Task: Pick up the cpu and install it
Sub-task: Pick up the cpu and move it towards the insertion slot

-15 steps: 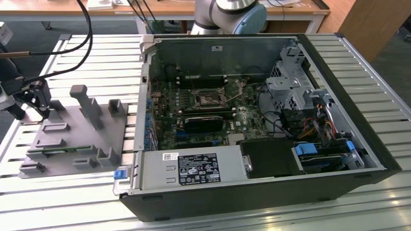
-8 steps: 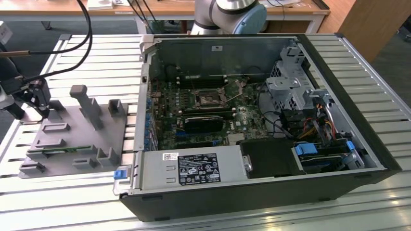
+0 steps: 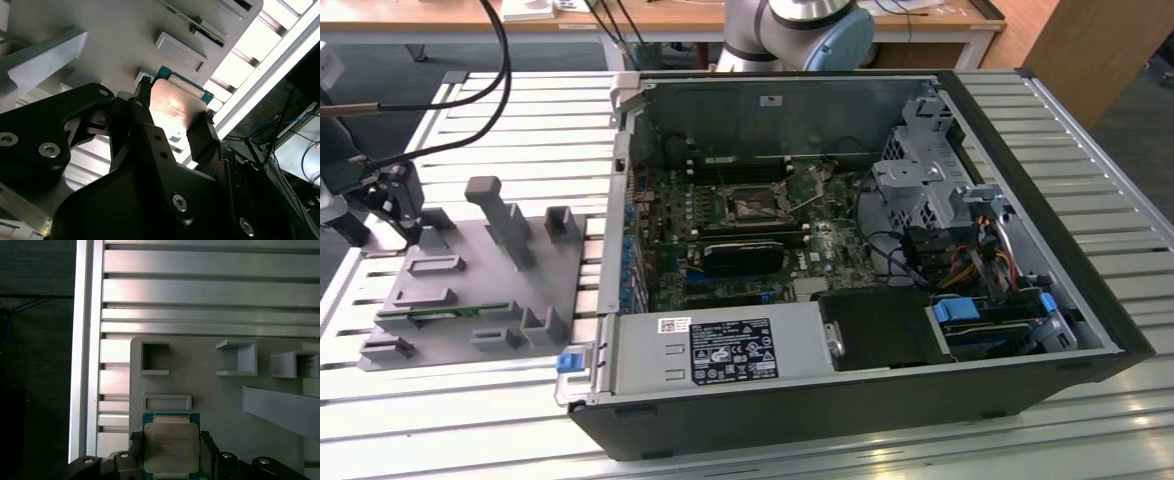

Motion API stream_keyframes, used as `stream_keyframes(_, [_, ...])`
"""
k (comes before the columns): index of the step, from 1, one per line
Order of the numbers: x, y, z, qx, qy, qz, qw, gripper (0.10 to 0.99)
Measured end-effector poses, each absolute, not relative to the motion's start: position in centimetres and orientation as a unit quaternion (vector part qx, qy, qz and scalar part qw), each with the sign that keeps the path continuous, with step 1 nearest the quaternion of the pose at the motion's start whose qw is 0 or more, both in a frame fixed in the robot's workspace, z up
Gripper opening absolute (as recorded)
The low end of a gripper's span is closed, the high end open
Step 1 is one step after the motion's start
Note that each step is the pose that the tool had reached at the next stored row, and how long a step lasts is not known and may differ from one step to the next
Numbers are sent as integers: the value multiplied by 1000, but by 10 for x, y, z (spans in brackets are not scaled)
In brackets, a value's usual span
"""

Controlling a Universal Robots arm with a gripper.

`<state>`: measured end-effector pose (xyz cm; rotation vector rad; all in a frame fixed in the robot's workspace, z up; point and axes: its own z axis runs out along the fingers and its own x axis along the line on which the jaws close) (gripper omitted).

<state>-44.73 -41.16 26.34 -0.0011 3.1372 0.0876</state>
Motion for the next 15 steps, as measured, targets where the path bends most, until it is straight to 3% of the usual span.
stream_keyframes(15, [-447,-412,272,0,1000,28,2,541])
